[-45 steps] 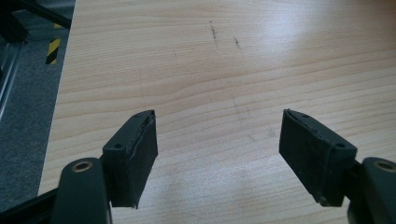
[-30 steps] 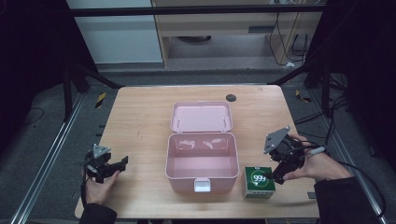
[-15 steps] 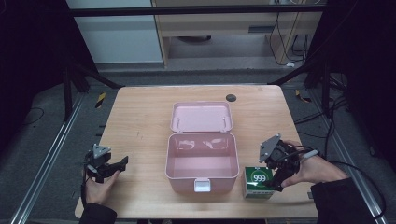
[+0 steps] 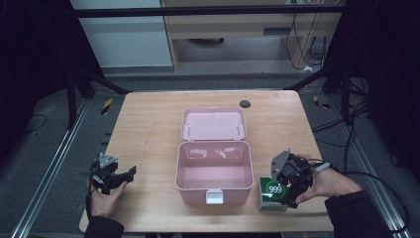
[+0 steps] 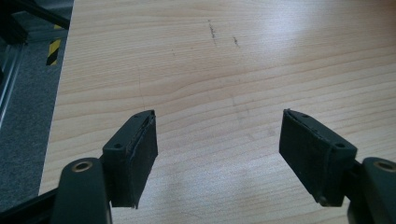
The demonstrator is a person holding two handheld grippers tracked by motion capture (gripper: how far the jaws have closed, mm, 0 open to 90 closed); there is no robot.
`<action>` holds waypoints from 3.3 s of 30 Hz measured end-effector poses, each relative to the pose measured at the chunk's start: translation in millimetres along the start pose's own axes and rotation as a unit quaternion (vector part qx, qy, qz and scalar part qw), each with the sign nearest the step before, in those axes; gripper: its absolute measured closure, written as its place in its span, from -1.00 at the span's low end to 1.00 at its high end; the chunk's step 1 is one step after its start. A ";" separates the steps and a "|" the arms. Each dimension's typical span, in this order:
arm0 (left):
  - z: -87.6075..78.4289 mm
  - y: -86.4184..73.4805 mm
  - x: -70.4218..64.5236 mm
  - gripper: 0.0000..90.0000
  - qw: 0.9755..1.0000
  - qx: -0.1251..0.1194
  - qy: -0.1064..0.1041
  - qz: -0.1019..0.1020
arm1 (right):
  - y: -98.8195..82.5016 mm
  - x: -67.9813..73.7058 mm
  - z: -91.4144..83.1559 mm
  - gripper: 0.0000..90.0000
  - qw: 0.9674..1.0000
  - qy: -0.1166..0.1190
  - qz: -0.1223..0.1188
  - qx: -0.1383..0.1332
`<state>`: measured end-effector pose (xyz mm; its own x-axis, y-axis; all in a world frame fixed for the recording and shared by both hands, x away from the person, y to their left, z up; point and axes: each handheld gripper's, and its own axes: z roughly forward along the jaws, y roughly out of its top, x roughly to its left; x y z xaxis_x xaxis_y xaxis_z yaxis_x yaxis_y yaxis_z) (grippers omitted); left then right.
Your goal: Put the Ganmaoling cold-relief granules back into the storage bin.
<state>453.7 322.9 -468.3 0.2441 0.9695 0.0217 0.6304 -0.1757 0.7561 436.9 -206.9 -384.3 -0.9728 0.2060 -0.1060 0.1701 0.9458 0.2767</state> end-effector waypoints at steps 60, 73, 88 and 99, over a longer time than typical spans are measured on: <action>1.1 0.1 0.7 -0.39 1.000 0.004 0.003 0.003 | -4.2 -2.2 45.4 -0.65 0.998 0.043 0.005 0.048; 1.3 0.0 0.4 -0.39 1.000 0.004 0.004 0.003 | -5.8 -5.5 6.0 -0.65 0.999 0.030 0.020 0.024; 1.4 -0.1 0.2 -0.39 1.000 0.005 0.003 0.003 | 4.5 -13.7 -42.4 -0.65 1.000 0.002 0.018 0.018; 1.4 -0.1 0.5 -0.39 1.000 0.004 0.002 0.003 | 21.9 -20.0 -65.2 -0.65 1.000 -0.013 0.014 0.013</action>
<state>454.8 323.2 -469.3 0.2442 0.9693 0.0287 0.6355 -0.1823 0.7503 449.9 -206.7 -313.9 -0.9636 0.2376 -0.1229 0.2005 0.9457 0.2558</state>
